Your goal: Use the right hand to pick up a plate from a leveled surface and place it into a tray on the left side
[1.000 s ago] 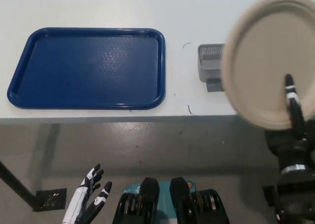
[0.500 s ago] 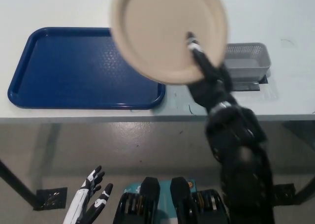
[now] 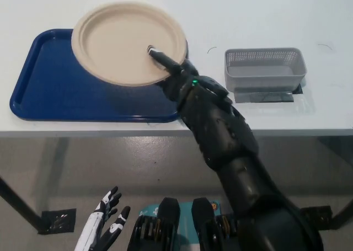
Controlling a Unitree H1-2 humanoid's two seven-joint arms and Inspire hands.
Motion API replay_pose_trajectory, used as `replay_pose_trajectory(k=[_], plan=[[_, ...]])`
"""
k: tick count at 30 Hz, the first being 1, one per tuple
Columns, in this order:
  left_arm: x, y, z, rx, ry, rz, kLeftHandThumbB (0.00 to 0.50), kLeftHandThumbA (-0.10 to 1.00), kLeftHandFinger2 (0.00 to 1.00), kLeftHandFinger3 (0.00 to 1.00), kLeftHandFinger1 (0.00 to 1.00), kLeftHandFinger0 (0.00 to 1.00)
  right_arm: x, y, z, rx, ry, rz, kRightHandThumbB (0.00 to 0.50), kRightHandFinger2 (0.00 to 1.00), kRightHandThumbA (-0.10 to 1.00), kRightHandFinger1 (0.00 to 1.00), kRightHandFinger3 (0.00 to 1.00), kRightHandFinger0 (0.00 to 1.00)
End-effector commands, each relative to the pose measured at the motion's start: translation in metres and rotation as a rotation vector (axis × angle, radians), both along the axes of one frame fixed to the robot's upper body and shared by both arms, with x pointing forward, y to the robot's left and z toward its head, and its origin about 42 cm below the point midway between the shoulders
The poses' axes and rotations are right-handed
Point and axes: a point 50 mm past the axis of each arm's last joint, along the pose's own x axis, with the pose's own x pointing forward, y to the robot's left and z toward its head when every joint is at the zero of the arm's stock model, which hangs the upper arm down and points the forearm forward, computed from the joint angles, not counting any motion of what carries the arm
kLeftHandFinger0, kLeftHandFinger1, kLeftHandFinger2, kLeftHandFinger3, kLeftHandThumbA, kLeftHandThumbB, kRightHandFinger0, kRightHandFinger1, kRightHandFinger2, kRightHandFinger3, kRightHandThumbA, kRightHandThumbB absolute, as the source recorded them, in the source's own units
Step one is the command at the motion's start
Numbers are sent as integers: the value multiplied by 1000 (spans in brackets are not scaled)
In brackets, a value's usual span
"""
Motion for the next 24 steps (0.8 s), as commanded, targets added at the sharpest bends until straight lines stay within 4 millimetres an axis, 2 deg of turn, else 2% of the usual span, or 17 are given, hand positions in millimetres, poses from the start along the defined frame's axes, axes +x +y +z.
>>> replay_pose_trajectory(k=[1, 2, 3, 4, 5, 8, 12, 13, 14, 16, 20, 22, 24], plan=[[4, -8, 10, -17, -43, -35, 218, 736, 1000, 1000, 1000, 1000, 13, 48, 68, -115, -226, 38, 0, 742, 256, 253, 878, 0], [4, -8, 10, -16, -41, -37, 222, 741, 1000, 1000, 1000, 1000, 13, 52, 67, -171, -246, 64, 43, 773, 536, 329, 767, 66], [3, -10, 10, -15, -38, -40, 224, 745, 1000, 1000, 1000, 1000, 13, 57, 68, -199, -252, 121, 188, 1000, 894, 972, 1000, 613], [4, -10, 9, -12, -39, -43, 210, 745, 1000, 1000, 1000, 1000, 13, 59, 68, -246, -269, 201, 277, 1000, 1000, 1000, 1000, 992], [3, -10, 9, -10, -40, -46, 210, 746, 1000, 1000, 1000, 1000, 14, 61, 68, -305, -311, 309, 389, 1000, 1000, 1000, 1000, 1000], [4, -10, 9, -12, -39, -52, 202, 729, 1000, 1000, 1000, 1000, 15, 63, 70, -377, -366, 336, 460, 1000, 1000, 1000, 1000, 1000], [5, -10, 10, 1, -39, -62, 210, 736, 1000, 1000, 1000, 1000, 18, 59, 71, -392, -395, 317, 470, 1000, 1000, 1000, 1000, 1000], [5, -10, 10, 3, -42, -65, 214, 741, 1000, 1000, 1000, 1000, 19, 57, 70, -389, -408, 321, 465, 1000, 1000, 1000, 1000, 1000], [5, -10, 10, 11, -40, -70, 219, 755, 1000, 1000, 1000, 1000, 20, 52, 68, -377, -419, 318, 437, 1000, 1000, 1000, 1000, 1000], [5, -9, 10, 17, -38, -74, 227, 765, 1000, 1000, 1000, 1000, 24, 41, 65, -359, -420, 305, 428, 1000, 1000, 1000, 1000, 1000], [4, -8, 9, 8, -28, -71, 232, 741, 1000, 1000, 1000, 1000, 28, 24, 63, -368, -428, 265, 458, 1000, 1000, 1000, 1000, 1000], [4, -9, 9, 19, -33, -74, 210, 730, 1000, 1000, 1000, 1000, 30, 11, 62, -329, -447, 218, 468, 1000, 1000, 1000, 1000, 1000], [4, -9, 8, 22, -35, -74, 202, 728, 1000, 1000, 1000, 1000, 31, -6, 63, -318, -480, 174, 499, 1000, 1000, 1000, 1000, 1000]])
